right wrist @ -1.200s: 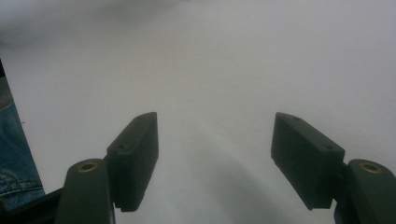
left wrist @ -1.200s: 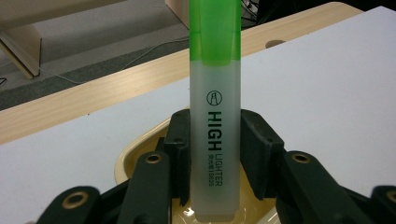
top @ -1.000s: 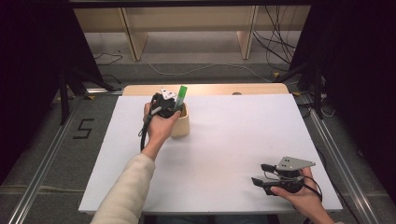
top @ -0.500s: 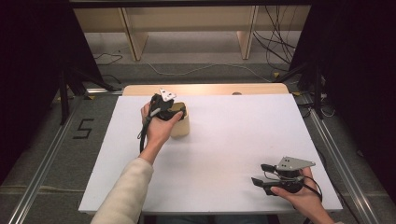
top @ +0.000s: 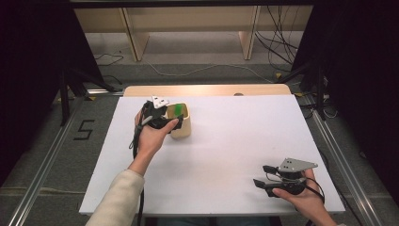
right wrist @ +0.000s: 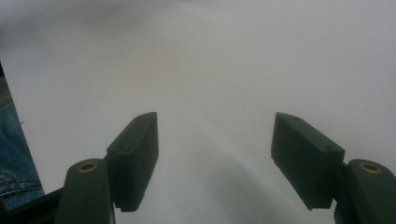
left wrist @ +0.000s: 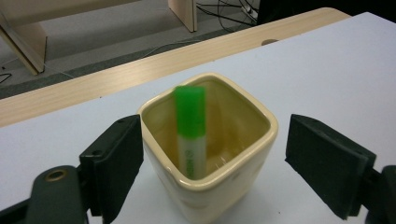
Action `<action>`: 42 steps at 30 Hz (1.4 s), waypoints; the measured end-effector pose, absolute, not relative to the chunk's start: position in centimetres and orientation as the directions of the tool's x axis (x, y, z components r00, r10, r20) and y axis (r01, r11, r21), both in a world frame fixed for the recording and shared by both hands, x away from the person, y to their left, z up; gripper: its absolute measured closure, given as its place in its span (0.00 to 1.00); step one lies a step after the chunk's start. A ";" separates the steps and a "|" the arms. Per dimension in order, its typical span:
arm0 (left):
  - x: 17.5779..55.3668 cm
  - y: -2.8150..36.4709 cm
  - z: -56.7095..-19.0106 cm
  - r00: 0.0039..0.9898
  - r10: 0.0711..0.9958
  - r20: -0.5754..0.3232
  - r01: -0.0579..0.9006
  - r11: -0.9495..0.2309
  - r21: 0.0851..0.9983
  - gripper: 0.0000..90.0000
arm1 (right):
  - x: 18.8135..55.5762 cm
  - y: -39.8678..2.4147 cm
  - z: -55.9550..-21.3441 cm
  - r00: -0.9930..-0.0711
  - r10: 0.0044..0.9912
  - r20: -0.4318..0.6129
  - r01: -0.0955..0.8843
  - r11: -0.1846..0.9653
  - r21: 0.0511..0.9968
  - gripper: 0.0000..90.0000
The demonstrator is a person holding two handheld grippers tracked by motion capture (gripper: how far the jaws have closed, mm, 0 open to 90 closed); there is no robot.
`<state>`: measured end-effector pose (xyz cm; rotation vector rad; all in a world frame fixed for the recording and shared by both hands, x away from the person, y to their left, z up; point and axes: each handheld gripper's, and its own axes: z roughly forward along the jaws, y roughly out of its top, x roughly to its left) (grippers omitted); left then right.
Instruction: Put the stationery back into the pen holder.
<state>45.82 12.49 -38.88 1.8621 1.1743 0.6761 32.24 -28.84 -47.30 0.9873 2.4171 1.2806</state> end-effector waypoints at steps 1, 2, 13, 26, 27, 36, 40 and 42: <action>45.6 12.5 -38.9 0.427 0.904 0.018 0.467 -0.238 0.851 0.20 | 32.2 -28.8 -47.3 -0.746 0.659 0.102 0.454 0.390 0.801 0.36; 45.4 12.5 -39.0 0.429 0.903 0.021 0.465 -0.240 0.852 0.20 | 32.3 -28.8 -47.3 -0.746 0.658 0.102 0.454 0.390 0.801 0.36; 43.4 13.2 -39.6 0.456 0.889 0.039 0.460 -0.273 0.845 0.20 | 32.3 -28.8 -47.3 -0.747 0.657 0.100 0.449 0.389 0.804 0.36; 41.6 13.9 -40.7 0.473 0.880 0.041 0.469 -0.291 0.834 0.21 | 32.3 -28.8 -47.3 -0.747 0.657 0.103 0.453 0.389 0.803 0.36; 41.4 13.9 -40.8 0.475 0.879 0.041 0.470 -0.293 0.833 0.21 | 32.3 -28.8 -47.3 -0.748 0.656 0.102 0.452 0.390 0.802 0.36; 39.6 14.7 -41.6 0.492 0.869 0.048 0.465 -0.309 0.830 0.21 | 32.2 -28.8 -47.3 -0.747 0.656 0.105 0.452 0.385 0.805 0.36; 38.8 15.1 -42.2 0.495 0.867 0.053 0.465 -0.316 0.827 0.21 | 32.2 -28.8 -47.3 -0.748 0.655 0.105 0.450 0.385 0.805 0.36; 38.3 15.2 -42.5 0.499 0.865 0.054 0.466 -0.320 0.825 0.21 | 32.2 -28.8 -47.3 -0.748 0.655 0.105 0.451 0.385 0.805 0.36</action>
